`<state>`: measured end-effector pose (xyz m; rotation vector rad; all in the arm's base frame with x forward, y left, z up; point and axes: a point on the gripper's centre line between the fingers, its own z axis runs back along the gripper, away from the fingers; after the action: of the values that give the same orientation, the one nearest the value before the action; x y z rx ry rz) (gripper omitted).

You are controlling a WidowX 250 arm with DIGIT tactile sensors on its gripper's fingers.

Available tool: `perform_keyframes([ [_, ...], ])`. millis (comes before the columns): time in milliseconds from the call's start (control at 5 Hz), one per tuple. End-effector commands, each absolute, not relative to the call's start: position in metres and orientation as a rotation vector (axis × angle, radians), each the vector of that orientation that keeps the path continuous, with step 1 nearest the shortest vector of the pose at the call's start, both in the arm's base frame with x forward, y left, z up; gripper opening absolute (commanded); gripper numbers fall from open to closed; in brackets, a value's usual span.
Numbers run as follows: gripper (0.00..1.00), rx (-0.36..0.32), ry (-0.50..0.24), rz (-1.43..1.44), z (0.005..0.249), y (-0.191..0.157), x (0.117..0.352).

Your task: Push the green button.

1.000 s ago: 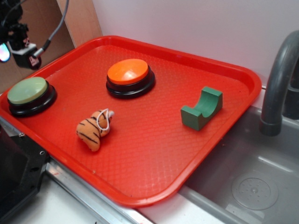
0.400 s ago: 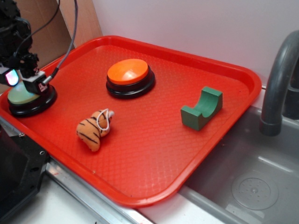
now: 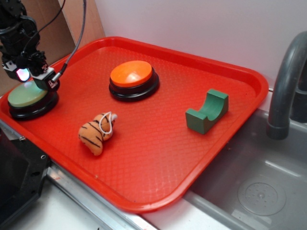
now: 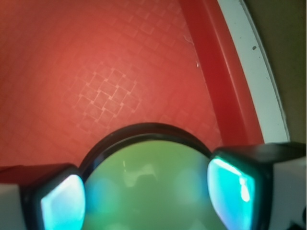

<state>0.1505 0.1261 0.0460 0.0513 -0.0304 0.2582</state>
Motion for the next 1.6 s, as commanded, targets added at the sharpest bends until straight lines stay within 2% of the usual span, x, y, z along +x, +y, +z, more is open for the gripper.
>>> perform_keyframes([
  [0,1.00,-0.019,-0.029,0.222,0.071,0.116,0.149],
  [200,1.00,0.000,-0.031,0.227,0.084,0.111,0.151],
  [400,1.00,-0.027,-0.036,0.221,0.089,0.109,0.153],
  [1400,1.00,-0.013,-0.095,0.216,0.121,0.101,0.161],
])
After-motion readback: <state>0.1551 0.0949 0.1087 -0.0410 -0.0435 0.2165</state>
